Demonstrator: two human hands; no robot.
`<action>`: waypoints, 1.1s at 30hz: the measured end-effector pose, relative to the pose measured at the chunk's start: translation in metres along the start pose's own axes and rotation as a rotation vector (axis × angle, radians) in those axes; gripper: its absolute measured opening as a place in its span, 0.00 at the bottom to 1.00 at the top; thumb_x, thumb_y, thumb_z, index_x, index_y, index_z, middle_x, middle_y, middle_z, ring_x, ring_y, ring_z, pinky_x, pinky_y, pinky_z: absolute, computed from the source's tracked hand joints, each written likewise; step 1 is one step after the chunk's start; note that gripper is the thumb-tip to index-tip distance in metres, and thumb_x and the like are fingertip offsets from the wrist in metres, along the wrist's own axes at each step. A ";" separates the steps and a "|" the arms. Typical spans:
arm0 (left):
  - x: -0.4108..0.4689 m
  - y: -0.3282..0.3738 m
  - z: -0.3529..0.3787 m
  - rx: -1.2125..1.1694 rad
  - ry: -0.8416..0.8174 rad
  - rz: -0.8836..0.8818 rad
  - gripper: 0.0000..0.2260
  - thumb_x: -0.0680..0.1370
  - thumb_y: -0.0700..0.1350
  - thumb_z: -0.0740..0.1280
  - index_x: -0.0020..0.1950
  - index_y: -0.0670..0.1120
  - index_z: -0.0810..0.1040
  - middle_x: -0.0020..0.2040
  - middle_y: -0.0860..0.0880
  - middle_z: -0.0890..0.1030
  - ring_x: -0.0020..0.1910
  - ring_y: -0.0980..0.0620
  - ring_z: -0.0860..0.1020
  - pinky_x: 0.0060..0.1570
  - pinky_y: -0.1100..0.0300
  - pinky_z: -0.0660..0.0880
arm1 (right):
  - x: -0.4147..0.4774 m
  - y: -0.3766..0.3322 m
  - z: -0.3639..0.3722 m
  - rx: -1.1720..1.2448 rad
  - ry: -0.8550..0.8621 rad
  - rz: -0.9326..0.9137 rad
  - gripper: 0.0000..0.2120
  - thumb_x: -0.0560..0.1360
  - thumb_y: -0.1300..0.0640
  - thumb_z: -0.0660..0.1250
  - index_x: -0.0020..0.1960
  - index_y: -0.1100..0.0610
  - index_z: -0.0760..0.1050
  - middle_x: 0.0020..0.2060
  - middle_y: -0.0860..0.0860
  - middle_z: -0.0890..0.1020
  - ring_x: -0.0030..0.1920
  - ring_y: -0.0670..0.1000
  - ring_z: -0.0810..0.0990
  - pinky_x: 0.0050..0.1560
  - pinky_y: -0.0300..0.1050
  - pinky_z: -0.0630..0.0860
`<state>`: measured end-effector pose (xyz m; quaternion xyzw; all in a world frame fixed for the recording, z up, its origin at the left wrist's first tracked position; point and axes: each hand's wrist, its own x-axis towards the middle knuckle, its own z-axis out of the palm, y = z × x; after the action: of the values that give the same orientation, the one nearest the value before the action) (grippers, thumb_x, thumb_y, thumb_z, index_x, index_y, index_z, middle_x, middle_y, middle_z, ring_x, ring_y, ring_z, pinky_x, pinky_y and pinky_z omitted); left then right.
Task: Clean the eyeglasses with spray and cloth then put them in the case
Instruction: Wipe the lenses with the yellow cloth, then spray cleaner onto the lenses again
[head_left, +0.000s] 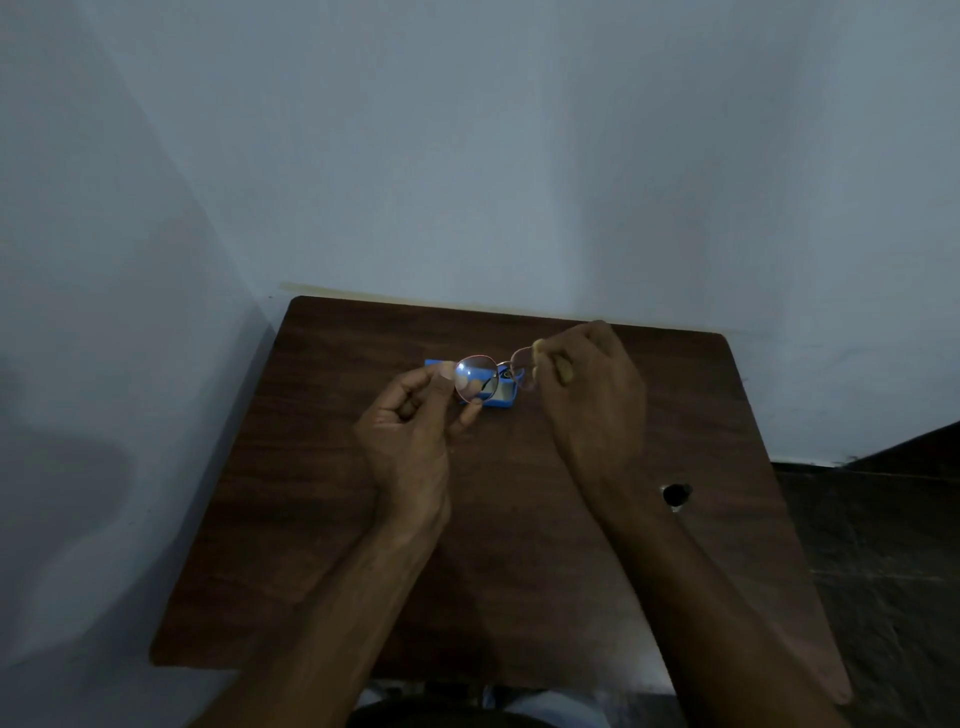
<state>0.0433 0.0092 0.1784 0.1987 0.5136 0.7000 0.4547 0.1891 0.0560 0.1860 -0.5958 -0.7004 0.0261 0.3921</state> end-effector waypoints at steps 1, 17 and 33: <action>-0.001 0.000 0.000 -0.005 0.000 -0.003 0.04 0.80 0.35 0.71 0.53 0.40 0.85 0.45 0.47 0.89 0.47 0.47 0.88 0.42 0.57 0.85 | 0.001 0.001 0.000 0.005 0.009 -0.001 0.02 0.74 0.65 0.75 0.47 0.61 0.84 0.47 0.56 0.82 0.44 0.50 0.80 0.44 0.45 0.79; 0.001 -0.015 -0.013 0.051 -0.137 0.006 0.03 0.81 0.36 0.70 0.50 0.39 0.84 0.41 0.44 0.88 0.44 0.47 0.87 0.43 0.56 0.84 | -0.095 0.109 0.007 -0.094 -0.290 0.135 0.05 0.78 0.59 0.71 0.43 0.56 0.82 0.41 0.50 0.77 0.41 0.51 0.78 0.38 0.43 0.68; -0.005 -0.019 -0.023 0.154 -0.314 0.108 0.04 0.80 0.33 0.71 0.54 0.34 0.82 0.48 0.37 0.87 0.49 0.43 0.88 0.47 0.54 0.85 | -0.169 0.172 0.054 -0.237 -0.576 0.251 0.08 0.78 0.53 0.67 0.46 0.57 0.79 0.45 0.56 0.82 0.45 0.60 0.82 0.44 0.53 0.79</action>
<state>0.0368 -0.0061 0.1528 0.3672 0.4766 0.6425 0.4745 0.2946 -0.0155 -0.0253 -0.6871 -0.7017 0.1599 0.0998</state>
